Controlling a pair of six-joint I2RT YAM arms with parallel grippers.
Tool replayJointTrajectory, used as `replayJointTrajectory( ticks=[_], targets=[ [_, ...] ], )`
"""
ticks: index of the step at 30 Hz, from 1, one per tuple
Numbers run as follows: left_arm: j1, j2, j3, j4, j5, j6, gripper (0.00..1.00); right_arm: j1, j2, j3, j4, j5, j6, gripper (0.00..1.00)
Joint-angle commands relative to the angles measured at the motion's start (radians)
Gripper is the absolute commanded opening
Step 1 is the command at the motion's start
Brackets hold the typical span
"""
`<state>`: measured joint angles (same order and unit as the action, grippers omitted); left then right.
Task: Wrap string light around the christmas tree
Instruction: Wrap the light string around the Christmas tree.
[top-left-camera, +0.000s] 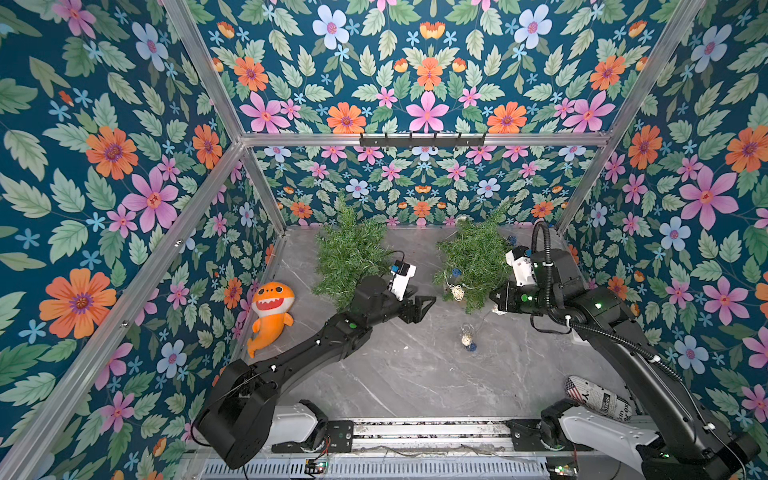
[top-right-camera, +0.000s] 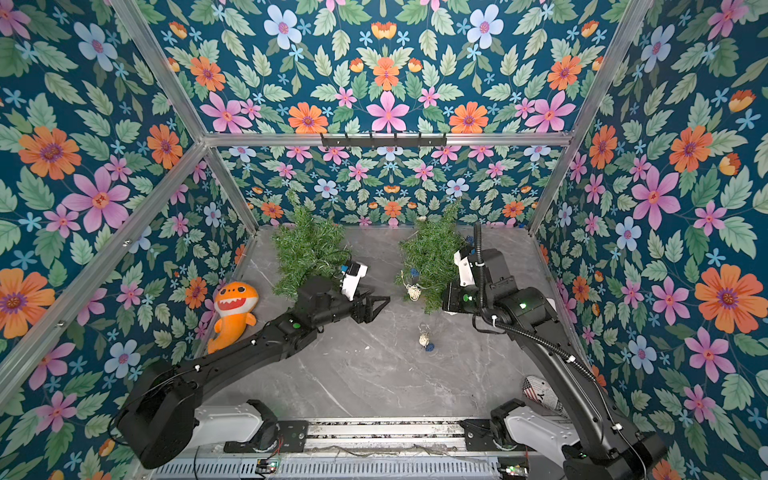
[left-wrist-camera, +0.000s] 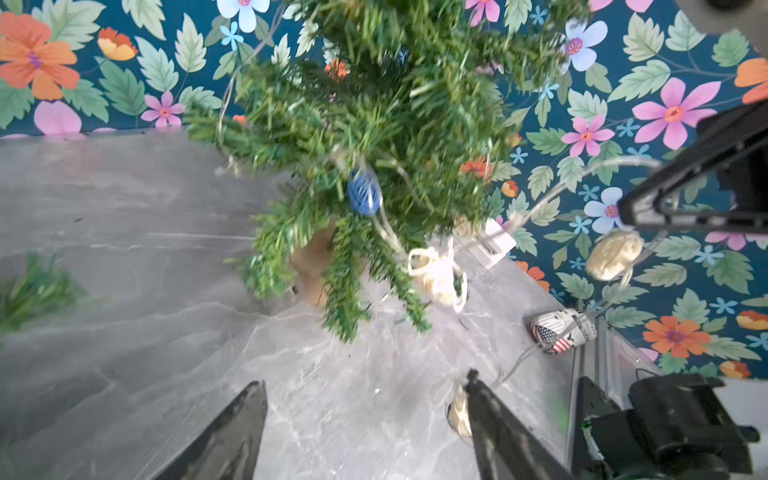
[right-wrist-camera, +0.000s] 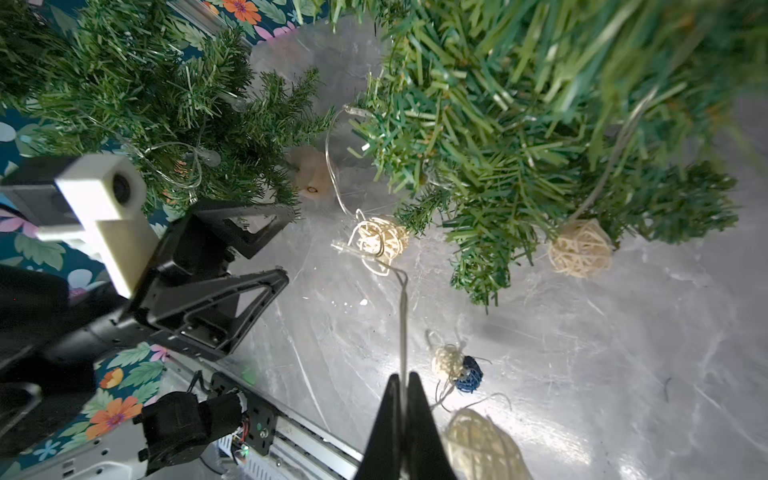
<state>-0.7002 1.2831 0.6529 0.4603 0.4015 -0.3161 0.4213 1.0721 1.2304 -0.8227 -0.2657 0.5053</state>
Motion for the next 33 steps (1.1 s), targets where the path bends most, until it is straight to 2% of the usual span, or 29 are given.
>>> replayJointTrajectory(
  ticks=[1,6,10,15,23,28,33],
  targets=[
    [-0.04,0.0,-0.065,0.232,0.005,0.004,0.73,0.0,-0.015,-0.032,0.076,-0.073,0.083,0.0],
    [-0.163,0.047,-0.143,0.346,-0.022,0.088,0.75,0.0,-0.054,-0.058,0.105,-0.074,0.11,0.0],
    [-0.224,0.104,-0.117,0.322,-0.011,0.118,0.74,0.001,-0.065,-0.06,0.11,-0.108,0.123,0.0],
    [-0.304,0.171,-0.016,0.266,-0.083,0.2,0.74,0.0,-0.082,-0.049,0.085,-0.105,0.108,0.0],
    [-0.319,0.278,0.083,0.354,-0.044,0.183,0.7,-0.001,-0.1,-0.03,0.056,-0.129,0.072,0.0],
    [-0.315,0.246,0.061,0.32,-0.077,0.224,0.7,-0.002,-0.063,0.155,-0.136,0.139,-0.102,0.0],
    [-0.285,0.21,0.063,0.248,-0.1,0.242,0.67,-0.015,0.069,0.326,-0.211,0.281,-0.258,0.0]
  ],
)
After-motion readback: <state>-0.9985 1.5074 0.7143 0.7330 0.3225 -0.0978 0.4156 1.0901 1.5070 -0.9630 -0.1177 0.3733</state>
